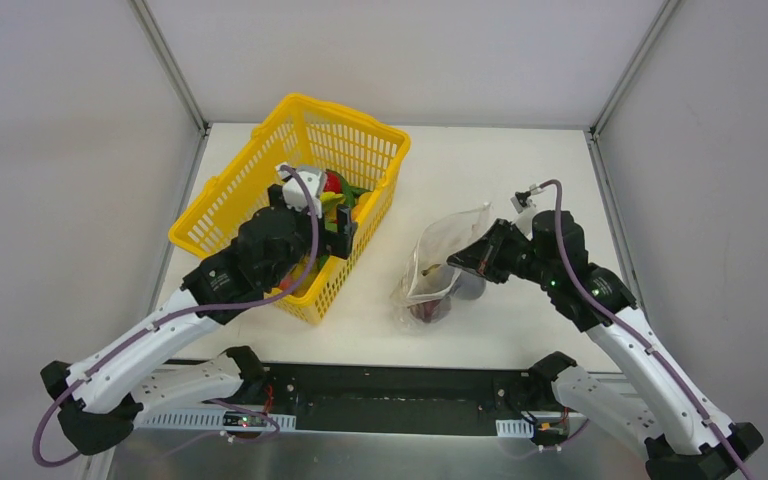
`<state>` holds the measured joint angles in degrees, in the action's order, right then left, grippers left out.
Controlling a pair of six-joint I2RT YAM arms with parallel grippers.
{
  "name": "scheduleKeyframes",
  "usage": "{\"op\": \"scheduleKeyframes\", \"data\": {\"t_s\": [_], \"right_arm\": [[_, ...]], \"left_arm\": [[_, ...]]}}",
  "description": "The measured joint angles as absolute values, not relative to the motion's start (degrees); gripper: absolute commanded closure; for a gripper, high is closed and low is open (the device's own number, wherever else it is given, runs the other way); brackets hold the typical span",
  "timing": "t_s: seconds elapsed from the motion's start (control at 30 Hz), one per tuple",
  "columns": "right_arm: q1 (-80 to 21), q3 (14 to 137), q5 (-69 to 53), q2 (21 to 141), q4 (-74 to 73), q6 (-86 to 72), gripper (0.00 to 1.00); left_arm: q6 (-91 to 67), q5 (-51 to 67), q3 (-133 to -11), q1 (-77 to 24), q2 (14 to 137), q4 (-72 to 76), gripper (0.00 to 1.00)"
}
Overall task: Place the food in the zip-top bag and seal the zipper
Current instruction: Pick up the fake vegetable from the bin.
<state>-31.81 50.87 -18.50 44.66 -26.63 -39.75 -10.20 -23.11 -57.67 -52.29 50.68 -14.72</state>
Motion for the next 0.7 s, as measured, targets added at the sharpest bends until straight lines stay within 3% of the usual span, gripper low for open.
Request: {"op": "scheduleKeyframes", "data": {"t_s": [0.3, 0.7], "right_arm": [[-31.8, 50.9, -18.5, 45.3, -26.9, -39.4, 0.98], [-31.8, 50.9, -18.5, 45.2, -27.5, -39.0, 0.98]], "left_arm": [[-15.1, -22.3, -58.9, -40.8, 50.3, -29.7, 0.01], [-17.8, -14.3, -63.6, -28.4, 59.0, -50.2, 0.01]]}}
